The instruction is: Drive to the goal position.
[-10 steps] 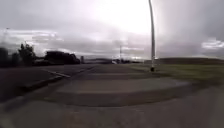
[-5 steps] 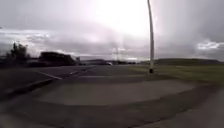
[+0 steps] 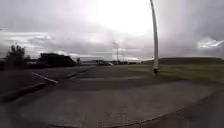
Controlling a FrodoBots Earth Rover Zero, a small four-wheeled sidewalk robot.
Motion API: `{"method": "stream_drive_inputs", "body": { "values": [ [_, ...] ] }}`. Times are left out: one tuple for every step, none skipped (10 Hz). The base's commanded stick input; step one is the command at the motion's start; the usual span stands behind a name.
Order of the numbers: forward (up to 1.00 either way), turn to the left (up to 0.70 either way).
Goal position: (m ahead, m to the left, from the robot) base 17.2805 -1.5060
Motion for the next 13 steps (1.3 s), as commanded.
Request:
{"method": "stream_drive_inputs", "body": {
  "values": [
    [1.00,0.00],
    [1.00,0.00],
    [1.00,0.00],
    [1.00,0.00],
    [1.00,0.00],
    [1.00,0.00],
    [1.00,0.00],
    [1.00,0.00],
    [1.00,0.00],
    [1.00,0.00],
    [1.00,0.00],
    [1.00,0.00],
    [1.00,0.00]
  ]
}}
